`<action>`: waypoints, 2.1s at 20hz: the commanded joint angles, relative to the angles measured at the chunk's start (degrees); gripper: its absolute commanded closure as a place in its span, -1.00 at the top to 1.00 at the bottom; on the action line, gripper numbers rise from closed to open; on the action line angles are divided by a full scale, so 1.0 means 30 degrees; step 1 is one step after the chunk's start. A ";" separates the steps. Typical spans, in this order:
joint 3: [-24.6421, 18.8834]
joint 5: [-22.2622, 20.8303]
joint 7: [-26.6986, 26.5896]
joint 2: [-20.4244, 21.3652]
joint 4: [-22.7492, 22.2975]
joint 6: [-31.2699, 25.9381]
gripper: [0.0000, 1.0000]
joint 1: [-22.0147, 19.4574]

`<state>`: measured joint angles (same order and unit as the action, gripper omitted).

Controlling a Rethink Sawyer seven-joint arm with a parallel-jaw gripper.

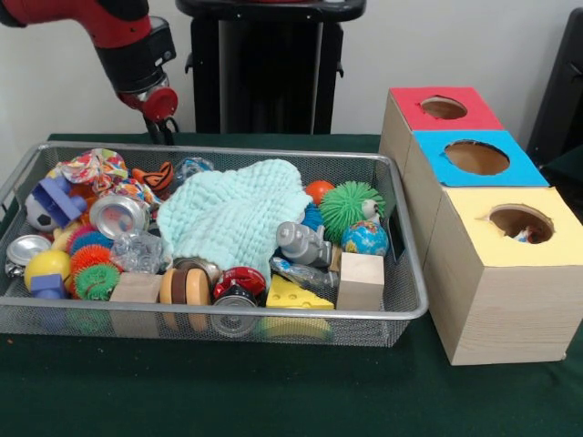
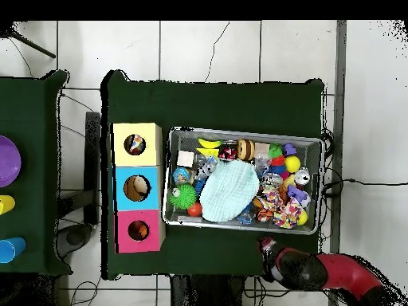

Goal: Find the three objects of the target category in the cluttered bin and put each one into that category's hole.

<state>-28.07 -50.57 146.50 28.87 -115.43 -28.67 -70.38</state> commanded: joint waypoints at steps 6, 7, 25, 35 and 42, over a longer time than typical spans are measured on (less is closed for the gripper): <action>-0.2351 -0.0170 -0.7476 0.0658 0.2162 -0.2205 1.00 -0.0497; -0.2422 -0.0110 -0.7567 0.0715 0.2184 -0.2282 1.00 -0.0560; -0.3156 0.0868 -0.8098 0.1425 0.2666 -0.3950 1.00 -0.1186; -0.3055 -0.0055 -0.9364 -0.0297 0.4458 -0.3994 1.00 -0.1499; -0.3064 0.0060 -0.9630 -0.0437 0.4769 -0.4261 1.00 -0.1573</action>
<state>-34.24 -49.26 136.80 29.70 -110.46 -37.60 -75.04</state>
